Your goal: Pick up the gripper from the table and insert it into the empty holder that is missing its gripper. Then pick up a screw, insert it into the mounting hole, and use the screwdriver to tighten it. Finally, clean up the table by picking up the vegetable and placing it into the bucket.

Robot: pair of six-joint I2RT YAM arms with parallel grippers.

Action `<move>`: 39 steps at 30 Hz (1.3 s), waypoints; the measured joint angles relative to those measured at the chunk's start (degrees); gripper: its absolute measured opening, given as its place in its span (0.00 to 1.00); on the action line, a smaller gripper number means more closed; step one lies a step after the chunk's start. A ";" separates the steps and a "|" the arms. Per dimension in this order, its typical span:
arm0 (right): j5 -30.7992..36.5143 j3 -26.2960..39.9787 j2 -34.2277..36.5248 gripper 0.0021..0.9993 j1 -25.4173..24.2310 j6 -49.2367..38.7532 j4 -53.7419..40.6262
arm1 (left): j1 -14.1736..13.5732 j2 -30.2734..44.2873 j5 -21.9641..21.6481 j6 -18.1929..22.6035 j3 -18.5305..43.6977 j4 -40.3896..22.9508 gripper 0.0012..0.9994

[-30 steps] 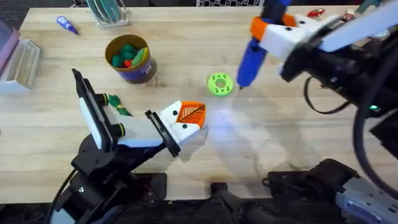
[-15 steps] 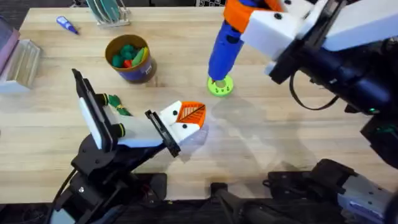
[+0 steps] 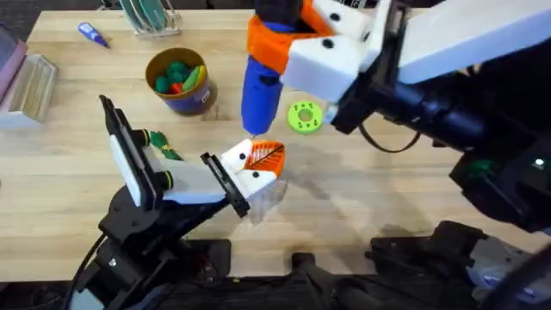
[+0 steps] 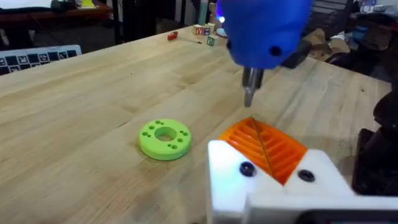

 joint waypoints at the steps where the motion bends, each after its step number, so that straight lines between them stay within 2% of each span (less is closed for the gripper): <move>1: -0.21 0.00 0.45 0.02 0.34 0.01 0.43 | 0.00 0.00 0.00 0.00 0.00 0.01 0.01; 16: -1.10 0.00 4.03 0.02 3.47 0.03 2.11 | 0.00 -0.01 0.00 0.00 0.00 0.00 0.01; 39: -1.25 0.00 5.52 0.02 3.47 1.08 2.15 | 0.00 0.00 0.00 0.00 0.00 -0.01 0.01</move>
